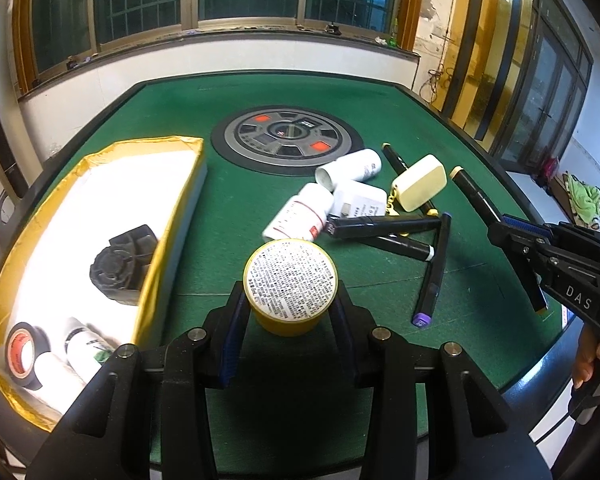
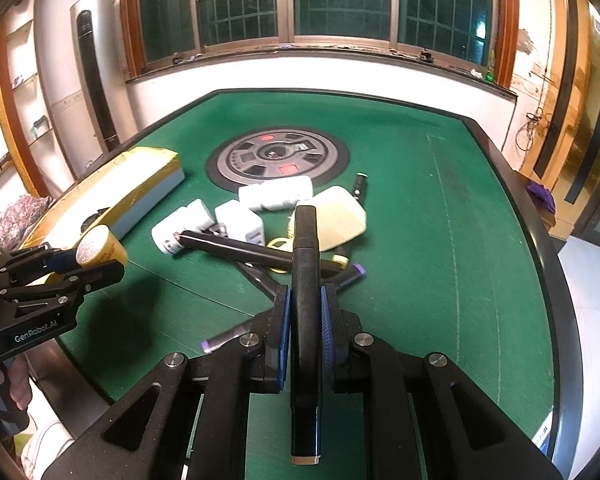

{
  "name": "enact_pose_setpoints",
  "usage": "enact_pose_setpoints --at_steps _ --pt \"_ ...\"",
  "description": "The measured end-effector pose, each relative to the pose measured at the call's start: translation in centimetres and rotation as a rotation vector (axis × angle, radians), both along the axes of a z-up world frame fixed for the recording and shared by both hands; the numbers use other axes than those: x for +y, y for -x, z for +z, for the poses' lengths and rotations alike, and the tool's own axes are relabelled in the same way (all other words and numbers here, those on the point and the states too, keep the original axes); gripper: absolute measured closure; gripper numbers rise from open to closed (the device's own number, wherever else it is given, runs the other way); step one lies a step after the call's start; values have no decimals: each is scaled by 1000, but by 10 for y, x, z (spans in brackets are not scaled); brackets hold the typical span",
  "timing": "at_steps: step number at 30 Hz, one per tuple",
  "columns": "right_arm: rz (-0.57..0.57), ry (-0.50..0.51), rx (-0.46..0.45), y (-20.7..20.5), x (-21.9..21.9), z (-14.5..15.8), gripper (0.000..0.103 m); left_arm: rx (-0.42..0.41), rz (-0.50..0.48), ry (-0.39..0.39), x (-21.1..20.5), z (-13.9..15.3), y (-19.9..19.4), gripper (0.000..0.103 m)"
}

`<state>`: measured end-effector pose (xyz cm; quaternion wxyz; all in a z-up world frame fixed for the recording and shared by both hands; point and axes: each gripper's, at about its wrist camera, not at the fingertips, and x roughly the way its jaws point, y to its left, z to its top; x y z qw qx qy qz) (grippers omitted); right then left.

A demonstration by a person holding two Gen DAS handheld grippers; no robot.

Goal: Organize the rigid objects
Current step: 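Lift the jar with the left gripper while the right gripper lifts the marker toward the tray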

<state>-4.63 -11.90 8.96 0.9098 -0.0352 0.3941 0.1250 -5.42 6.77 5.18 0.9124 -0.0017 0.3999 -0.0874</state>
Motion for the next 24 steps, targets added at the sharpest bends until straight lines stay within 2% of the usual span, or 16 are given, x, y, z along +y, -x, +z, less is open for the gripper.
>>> enact_pose_setpoints --at_steps 13,24 --pt "64 -2 -21 -2 26 9 90 -29 61 -3 19 6 1 65" --pt "125 -8 -26 -9 50 15 90 -49 155 -3 51 8 1 65"
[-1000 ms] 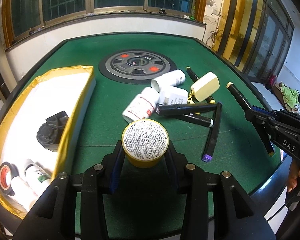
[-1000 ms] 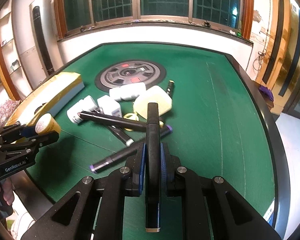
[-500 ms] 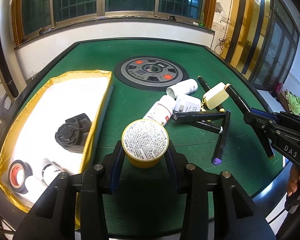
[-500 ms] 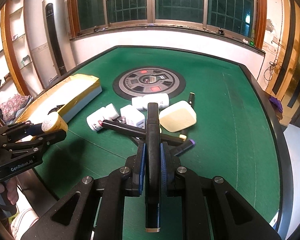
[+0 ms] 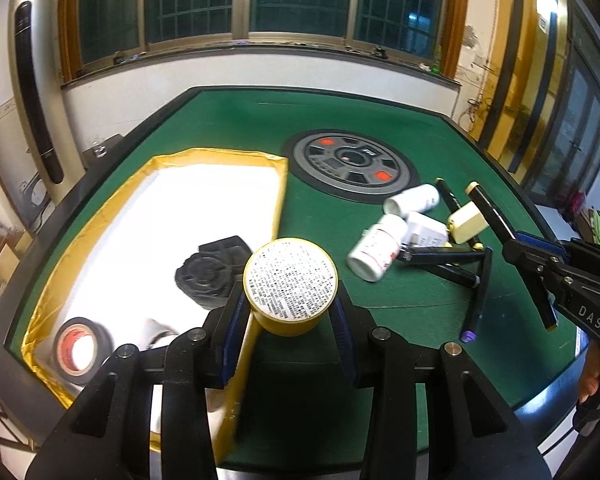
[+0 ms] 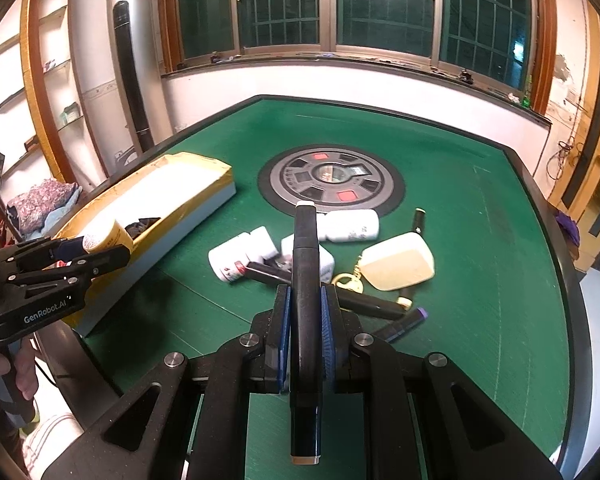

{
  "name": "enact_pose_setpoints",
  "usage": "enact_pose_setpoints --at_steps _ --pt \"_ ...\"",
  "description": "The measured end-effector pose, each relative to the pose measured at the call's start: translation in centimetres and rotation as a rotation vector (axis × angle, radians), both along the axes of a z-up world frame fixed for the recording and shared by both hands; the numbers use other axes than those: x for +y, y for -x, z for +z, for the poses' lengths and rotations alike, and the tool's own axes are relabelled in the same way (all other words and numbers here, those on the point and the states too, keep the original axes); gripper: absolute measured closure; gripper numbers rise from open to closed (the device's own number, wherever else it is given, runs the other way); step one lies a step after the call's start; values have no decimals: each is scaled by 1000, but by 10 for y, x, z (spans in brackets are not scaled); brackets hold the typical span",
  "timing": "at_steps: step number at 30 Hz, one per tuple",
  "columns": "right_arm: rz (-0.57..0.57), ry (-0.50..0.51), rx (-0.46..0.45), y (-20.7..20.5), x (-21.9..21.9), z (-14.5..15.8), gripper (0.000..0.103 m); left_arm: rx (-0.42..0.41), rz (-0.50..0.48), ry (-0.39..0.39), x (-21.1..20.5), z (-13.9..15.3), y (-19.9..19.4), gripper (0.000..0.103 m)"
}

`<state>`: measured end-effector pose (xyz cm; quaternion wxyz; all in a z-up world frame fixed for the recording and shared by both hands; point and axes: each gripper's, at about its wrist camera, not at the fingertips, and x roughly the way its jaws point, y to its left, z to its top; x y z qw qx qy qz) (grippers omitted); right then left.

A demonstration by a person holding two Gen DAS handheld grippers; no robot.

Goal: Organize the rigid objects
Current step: 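Lift the jar with the left gripper while the right gripper lifts the marker toward the tray, then lower the jar into the tray with the left gripper while the right gripper lowers the marker beside it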

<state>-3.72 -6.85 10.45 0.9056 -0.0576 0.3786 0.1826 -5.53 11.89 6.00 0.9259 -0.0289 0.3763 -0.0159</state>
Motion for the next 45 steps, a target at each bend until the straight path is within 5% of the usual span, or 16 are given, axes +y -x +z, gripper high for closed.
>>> enact_pose_setpoints --at_steps 45 --pt "227 8 16 -5 101 0 90 4 262 53 114 -11 14 65"
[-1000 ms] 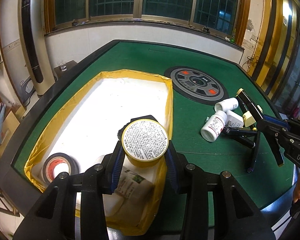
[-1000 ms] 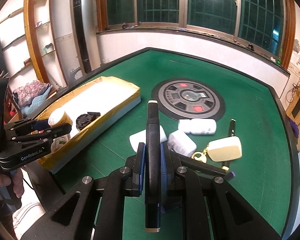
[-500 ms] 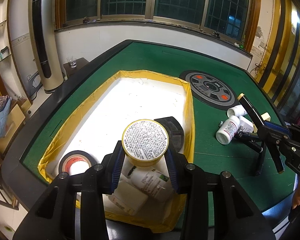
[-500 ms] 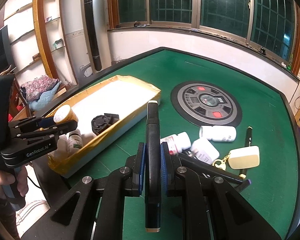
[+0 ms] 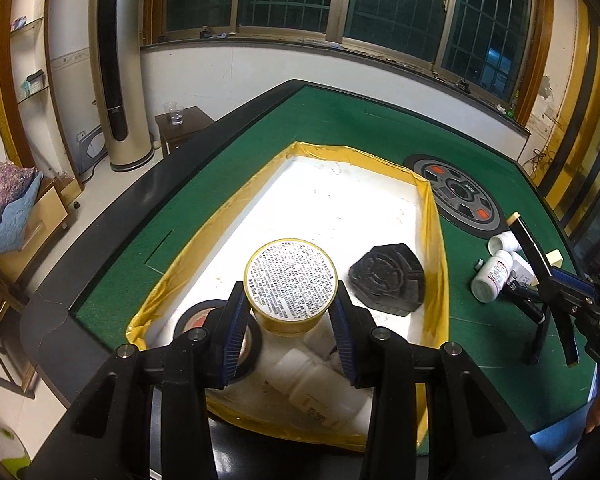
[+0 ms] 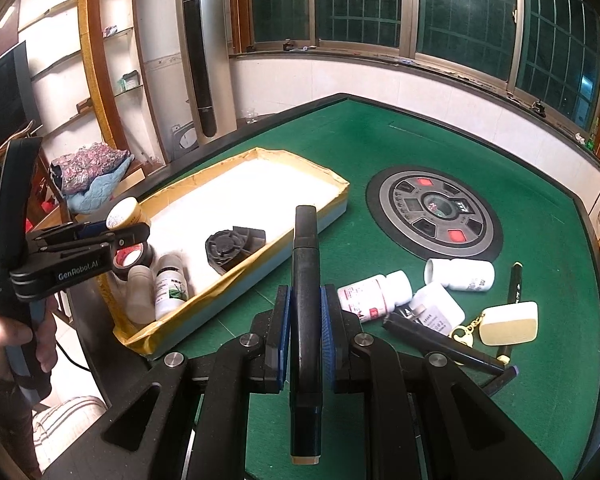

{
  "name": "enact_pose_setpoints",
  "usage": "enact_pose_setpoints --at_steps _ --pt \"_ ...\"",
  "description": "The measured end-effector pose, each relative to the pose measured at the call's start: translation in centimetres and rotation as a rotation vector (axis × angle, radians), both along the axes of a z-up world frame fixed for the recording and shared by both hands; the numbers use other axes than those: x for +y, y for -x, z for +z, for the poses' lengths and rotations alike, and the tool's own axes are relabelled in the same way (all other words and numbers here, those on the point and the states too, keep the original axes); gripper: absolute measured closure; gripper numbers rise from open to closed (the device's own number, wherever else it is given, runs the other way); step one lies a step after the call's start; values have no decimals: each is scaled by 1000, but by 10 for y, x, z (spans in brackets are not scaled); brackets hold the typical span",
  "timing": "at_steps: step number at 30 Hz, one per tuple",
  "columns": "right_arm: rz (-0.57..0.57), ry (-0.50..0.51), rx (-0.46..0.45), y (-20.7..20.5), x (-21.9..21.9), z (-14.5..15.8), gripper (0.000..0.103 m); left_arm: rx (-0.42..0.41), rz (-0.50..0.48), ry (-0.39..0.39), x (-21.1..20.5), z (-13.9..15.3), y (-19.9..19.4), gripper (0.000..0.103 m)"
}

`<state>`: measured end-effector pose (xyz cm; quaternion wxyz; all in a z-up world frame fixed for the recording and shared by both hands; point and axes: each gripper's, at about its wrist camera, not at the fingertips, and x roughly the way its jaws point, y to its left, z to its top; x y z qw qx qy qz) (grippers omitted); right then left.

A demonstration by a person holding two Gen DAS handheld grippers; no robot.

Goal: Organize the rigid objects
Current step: 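Lower the jar into the tray with the left gripper while the right gripper lowers the marker beside it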

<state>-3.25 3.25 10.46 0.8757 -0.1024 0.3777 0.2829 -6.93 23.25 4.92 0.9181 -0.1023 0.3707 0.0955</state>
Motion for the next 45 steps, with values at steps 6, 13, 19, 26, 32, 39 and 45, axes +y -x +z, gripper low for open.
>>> enact_pose_setpoints --at_steps 6,13,19,26,32,39,45 --pt "64 -80 67 -8 10 0 90 13 21 29 15 -7 -6 65" --pt "166 -156 144 -21 40 -8 90 29 32 37 24 -9 -15 65" --pt "189 -180 189 -42 58 -15 90 45 28 34 25 -13 -21 65" --pt "180 -176 213 -65 75 -19 90 63 30 36 28 -14 -27 65" --pt "215 -129 184 -83 95 -18 90 91 16 16 26 -11 -39 65" --pt "306 -8 127 -102 120 -21 90 116 -10 25 23 -7 -51 65" --pt "323 33 134 -112 130 -29 90 155 -19 43 26 -12 -64 65"
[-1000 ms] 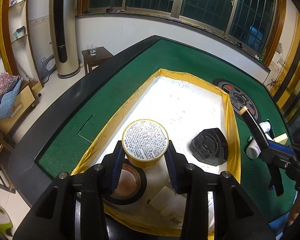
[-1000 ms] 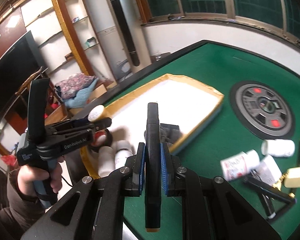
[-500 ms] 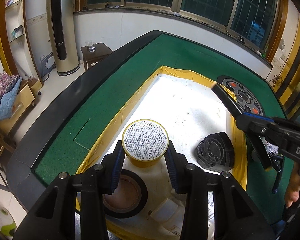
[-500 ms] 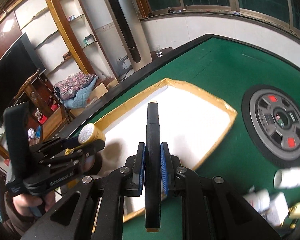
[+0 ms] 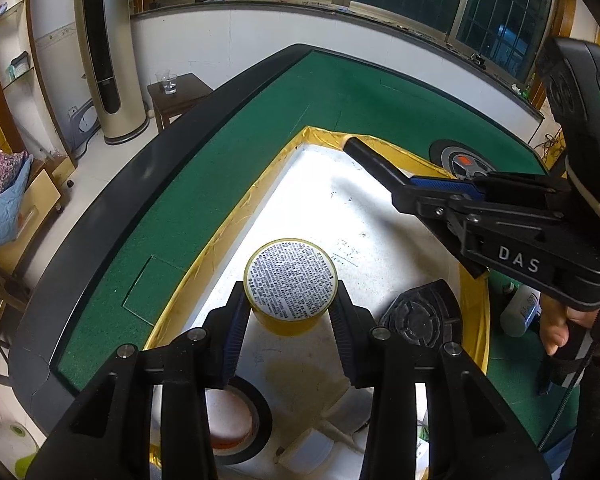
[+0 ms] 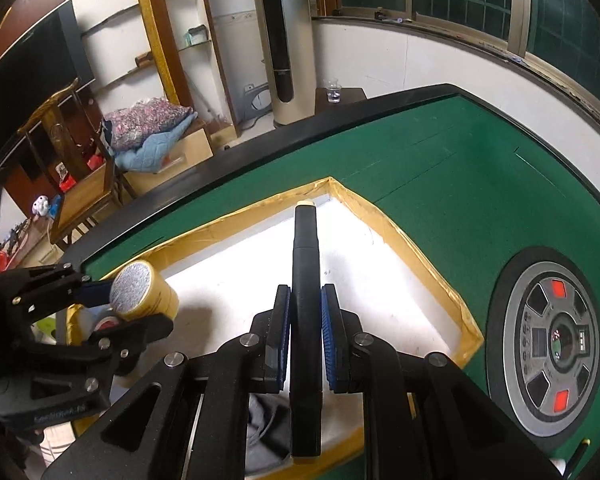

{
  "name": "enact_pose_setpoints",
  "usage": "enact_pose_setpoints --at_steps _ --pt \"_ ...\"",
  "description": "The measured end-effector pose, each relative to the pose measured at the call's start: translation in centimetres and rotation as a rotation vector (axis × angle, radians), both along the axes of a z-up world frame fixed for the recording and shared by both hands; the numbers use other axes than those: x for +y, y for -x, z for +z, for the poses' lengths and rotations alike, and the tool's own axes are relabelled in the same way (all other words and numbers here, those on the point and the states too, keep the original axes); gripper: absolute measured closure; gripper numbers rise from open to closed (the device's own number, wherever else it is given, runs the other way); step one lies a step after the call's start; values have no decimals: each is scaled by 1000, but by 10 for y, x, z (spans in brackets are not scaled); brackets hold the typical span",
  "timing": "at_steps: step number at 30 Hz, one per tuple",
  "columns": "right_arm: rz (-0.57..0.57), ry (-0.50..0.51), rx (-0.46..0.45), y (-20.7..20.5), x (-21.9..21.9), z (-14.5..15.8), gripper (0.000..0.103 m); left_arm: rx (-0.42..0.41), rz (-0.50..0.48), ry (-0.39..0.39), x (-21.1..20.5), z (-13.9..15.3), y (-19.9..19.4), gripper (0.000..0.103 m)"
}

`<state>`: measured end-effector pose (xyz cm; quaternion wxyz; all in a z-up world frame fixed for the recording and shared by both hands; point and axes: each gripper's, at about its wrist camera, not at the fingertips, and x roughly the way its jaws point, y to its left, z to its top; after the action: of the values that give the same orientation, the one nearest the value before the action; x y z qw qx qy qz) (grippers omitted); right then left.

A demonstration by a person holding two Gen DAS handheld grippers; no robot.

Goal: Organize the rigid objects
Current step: 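Lower the jar into the tray with the left gripper while the right gripper lowers the marker beside it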

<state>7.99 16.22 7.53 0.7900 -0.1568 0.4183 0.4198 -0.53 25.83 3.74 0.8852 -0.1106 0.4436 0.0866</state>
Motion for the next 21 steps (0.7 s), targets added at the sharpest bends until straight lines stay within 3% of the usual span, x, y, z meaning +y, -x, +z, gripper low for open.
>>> enact_pose_setpoints --at_steps 21 --pt "-38 91 21 -19 3 -31 90 94 8 21 6 -23 -12 65"
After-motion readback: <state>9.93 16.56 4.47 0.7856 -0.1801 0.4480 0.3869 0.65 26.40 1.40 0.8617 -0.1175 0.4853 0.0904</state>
